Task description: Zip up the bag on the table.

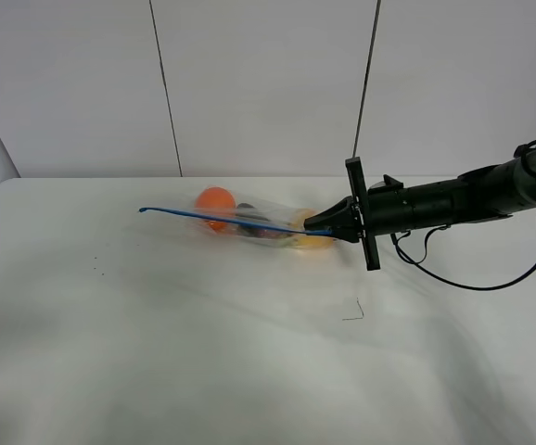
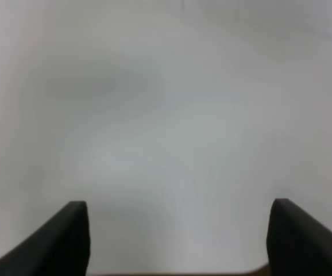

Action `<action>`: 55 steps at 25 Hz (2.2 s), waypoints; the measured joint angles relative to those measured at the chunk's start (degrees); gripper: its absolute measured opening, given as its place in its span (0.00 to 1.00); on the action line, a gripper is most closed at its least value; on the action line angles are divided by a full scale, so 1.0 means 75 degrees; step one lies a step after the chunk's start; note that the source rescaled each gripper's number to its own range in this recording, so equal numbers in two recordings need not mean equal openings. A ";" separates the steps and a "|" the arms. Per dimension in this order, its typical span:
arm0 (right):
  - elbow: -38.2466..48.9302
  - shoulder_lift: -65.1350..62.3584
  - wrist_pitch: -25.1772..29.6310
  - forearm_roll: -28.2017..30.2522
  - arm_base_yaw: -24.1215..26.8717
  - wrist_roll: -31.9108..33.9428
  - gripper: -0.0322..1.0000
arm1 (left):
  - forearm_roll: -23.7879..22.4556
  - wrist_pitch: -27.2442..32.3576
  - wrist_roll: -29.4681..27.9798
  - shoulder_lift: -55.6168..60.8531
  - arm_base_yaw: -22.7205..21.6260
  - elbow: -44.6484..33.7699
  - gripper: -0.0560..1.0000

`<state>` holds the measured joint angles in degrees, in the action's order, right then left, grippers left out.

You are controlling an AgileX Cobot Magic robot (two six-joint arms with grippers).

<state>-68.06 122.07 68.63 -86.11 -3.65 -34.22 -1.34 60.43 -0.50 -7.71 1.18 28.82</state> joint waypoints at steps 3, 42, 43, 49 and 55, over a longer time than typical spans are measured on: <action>0.0000 0.0000 0.0000 0.0000 0.0000 0.0000 0.03 | -0.0007 0.0009 0.0000 0.0562 0.0000 -0.0020 1.00; -0.4137 -0.0749 0.0111 1.0476 0.0444 0.4041 1.00 | -0.0030 0.0024 0.0000 0.1046 0.0000 -0.0028 1.00; -0.4137 -0.0782 0.0111 1.0592 0.0444 0.4056 1.00 | -0.0030 0.0024 0.0000 0.1046 0.0000 -0.0028 1.00; -0.3739 -0.1331 0.0104 1.0711 0.0444 0.4083 1.00 | -0.0030 0.0024 0.0000 0.1046 0.0000 -0.0028 1.00; -0.2014 -0.2839 0.0104 1.0850 0.0444 0.4083 1.00 | -0.0030 0.0024 0.0000 0.1046 0.0000 -0.0028 1.00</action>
<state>-83.16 100.77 69.41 -4.74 -0.32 -3.60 -1.56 60.60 -0.50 0.13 1.18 28.61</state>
